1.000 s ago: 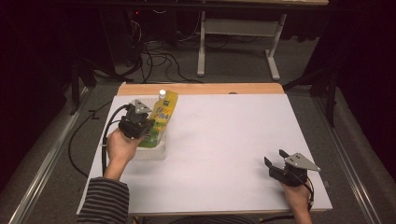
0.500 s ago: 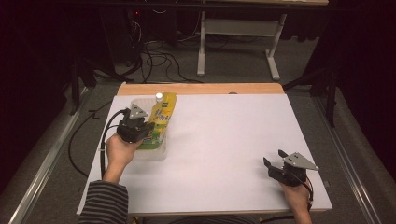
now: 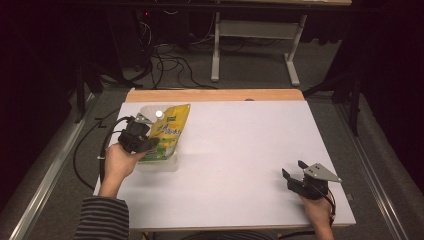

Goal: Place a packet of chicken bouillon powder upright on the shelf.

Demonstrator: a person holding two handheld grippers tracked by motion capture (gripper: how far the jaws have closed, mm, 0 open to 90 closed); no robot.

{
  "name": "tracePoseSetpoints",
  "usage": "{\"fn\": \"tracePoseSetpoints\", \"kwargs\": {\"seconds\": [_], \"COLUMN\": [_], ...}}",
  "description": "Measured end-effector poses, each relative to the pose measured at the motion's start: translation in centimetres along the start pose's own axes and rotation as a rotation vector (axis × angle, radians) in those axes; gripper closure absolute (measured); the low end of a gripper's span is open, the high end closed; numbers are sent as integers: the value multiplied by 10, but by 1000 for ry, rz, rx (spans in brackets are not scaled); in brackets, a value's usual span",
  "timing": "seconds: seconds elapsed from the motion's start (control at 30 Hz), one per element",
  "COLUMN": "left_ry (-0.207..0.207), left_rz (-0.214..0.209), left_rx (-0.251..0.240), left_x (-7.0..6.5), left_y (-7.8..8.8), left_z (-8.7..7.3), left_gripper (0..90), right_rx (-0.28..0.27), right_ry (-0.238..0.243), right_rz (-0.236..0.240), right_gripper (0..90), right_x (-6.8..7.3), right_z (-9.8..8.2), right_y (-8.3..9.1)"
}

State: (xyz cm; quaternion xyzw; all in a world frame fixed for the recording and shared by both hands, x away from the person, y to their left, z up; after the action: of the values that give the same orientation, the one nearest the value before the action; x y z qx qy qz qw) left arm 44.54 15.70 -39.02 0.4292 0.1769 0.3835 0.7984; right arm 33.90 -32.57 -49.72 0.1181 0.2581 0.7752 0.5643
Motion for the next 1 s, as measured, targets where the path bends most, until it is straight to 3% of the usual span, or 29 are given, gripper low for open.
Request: {"fn": "tracePoseSetpoints", "kwargs": {"seconds": [0.07, 0.17, 0.4, 0.43, 0.47, 0.5, 0.77, 0.9, 1.0], "left_ry": [-28, -41, -15, -8, -8, -6, -26, -22, -15], "left_rz": [35, 41, 71, 84, 84, 86, 111, 110, 97], "left_rx": [-26, -72, -154, -192, -192, -222, -303, -340, -339], "left_x": [-4, -6, -4, -4, -4, -5, -11, -10, -9], "left_y": [0, 1, 1, -1, -1, -3, -6, -9, -10], "left_z": [-1, -4, -7, -6, -6, -5, 10, 9, 7], "left_gripper": [863, 871, 878, 879, 879, 880, 884, 884, 881], "right_rx": [-3, -3, 0, 1, 2, 2, 4, 4, 3], "right_ry": [-3, -7, 4, 4, 4, 4, -1, 0, 3], "right_rz": [3, 3, 2, 1, 1, 1, 2, 0, 1], "right_gripper": [329, 329, 329, 328, 328, 328, 328, 328, 328], "right_x": [0, 0, 0, 0, 0, 0, 1, 0, 0], "right_z": [0, 0, 0, 0, 0, 0, 0, 0, 0], "right_y": [0, 0, 0, 0, 0, 0, -1, 0, 0]}}
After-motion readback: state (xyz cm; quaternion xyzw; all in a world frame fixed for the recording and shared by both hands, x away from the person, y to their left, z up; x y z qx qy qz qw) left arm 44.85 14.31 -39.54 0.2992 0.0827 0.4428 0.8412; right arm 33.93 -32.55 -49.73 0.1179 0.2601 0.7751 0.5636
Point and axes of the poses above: each handheld gripper's, and its own axes: y roughly backward along the jaws, z roughly out of its top, x roughly to its left, the point moved 4 cm from there along -y, roughly forward along the jaws, and after that the axes turned 3 degrees about x, right-handed, at the moved point
